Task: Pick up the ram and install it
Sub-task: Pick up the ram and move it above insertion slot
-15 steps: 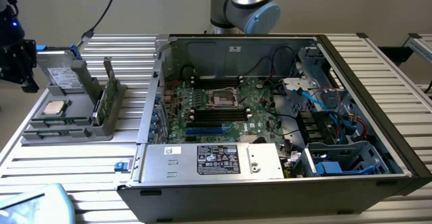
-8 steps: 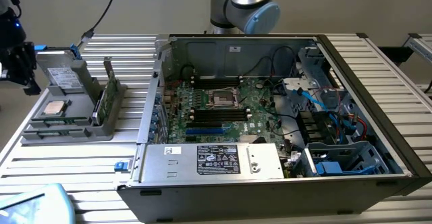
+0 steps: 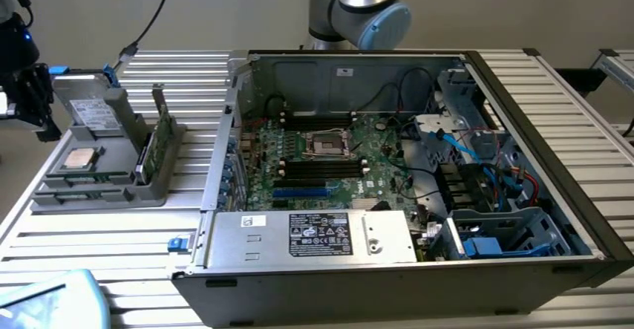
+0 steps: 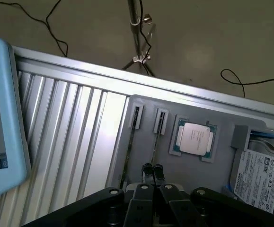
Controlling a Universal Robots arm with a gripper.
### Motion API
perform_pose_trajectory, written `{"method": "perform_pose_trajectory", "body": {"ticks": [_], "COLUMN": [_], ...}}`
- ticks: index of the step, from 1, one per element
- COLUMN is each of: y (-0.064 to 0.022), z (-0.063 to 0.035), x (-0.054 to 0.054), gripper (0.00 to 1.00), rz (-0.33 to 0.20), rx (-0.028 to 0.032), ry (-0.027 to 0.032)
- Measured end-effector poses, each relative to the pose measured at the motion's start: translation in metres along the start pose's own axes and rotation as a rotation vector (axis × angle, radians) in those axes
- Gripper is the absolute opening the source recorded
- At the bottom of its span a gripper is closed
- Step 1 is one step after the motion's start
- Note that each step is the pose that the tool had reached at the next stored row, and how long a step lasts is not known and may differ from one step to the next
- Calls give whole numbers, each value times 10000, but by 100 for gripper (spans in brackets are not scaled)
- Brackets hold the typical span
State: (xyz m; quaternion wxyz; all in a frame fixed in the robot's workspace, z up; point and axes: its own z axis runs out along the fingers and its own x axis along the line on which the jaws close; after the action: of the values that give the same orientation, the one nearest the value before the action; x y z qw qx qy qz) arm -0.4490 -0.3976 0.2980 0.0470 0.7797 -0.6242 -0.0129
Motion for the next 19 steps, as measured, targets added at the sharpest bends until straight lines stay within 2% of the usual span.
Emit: {"method": "perform_pose_trajectory", "body": {"ticks": [6,11,17,19], "y": [-5,-17,-106,-109], "z": [1,0,-4,-3], "x": [14,80,172,199], "gripper": [10,10,10,10], "rz": [95,119,119,123], "rx": [-3,-7,-6,-7], "ry": [-9,-11,-11,-12]}}
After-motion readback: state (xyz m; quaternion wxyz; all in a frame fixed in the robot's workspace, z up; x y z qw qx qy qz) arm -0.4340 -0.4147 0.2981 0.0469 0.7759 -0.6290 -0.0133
